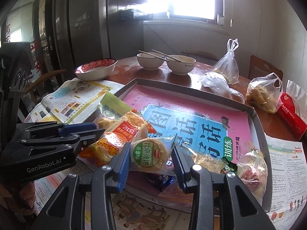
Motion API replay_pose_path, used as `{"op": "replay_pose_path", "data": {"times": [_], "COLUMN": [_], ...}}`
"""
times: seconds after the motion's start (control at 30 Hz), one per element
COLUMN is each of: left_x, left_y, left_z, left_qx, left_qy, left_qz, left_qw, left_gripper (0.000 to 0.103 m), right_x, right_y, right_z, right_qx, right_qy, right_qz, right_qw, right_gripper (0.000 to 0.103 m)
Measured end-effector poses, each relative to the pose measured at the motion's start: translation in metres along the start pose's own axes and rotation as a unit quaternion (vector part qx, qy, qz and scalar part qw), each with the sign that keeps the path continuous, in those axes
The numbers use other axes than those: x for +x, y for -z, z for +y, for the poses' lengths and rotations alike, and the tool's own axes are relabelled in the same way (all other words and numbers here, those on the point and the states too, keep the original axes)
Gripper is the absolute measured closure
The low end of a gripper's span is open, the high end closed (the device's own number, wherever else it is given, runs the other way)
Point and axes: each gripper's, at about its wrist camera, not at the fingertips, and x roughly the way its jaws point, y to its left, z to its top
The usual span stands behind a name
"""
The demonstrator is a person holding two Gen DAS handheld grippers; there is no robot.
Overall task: Organize snacks
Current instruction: 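Lower both snacks into the tray and open both grippers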
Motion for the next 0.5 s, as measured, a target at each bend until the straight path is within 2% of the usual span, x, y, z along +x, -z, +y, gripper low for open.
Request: {"op": "replay_pose_path", "data": {"times": [0.5], "left_x": [0.0026], "left_y": [0.0008], "left_z": [-0.0021], "left_qx": [0.005], "left_qy": [-0.004], "left_qz": [0.001], "left_qw": [1.0], "left_gripper": [0.076], "right_x": [0.0025], "right_y": [0.0005], "right_z": [-0.0071], "right_qx": [0.016], "right_qy": [0.002], "right_qz": [0.005], "right_qw": [1.0], "right_gripper": [0.061]}}
